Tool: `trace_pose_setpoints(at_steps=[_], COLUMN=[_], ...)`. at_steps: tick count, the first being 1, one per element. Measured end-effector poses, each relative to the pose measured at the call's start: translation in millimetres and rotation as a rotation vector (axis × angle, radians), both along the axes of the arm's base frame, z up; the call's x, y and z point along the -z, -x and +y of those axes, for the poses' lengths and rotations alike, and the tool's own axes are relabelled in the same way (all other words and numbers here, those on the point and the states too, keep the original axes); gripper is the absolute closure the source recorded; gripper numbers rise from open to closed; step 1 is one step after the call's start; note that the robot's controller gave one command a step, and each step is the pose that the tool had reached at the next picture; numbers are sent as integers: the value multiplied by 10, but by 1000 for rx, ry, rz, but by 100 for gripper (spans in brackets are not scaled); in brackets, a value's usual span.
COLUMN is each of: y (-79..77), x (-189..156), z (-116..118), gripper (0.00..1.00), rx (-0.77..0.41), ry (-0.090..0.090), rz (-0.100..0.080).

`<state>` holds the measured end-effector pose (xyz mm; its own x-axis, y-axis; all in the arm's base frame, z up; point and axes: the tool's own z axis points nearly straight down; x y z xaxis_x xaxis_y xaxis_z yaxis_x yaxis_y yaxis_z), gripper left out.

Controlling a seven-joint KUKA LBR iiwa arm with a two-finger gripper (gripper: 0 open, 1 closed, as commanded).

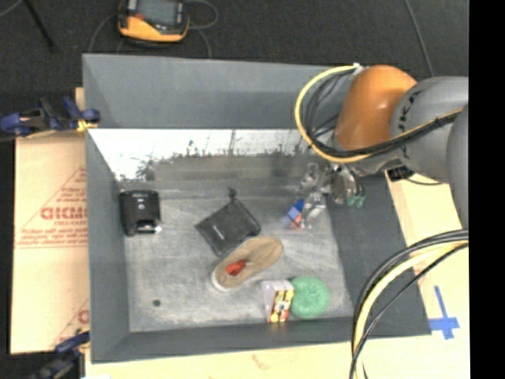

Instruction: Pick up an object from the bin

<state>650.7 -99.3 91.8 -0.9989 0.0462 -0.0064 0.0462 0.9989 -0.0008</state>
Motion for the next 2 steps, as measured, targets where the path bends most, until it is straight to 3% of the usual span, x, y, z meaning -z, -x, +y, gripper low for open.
trace_pose_setpoints(at_steps=[1, 2], y=[21, 74], x=[-459, -1226], z=[-19, -102], gripper=[100, 100], rx=[11, -22], ry=[-2, 0], rz=[9, 4])
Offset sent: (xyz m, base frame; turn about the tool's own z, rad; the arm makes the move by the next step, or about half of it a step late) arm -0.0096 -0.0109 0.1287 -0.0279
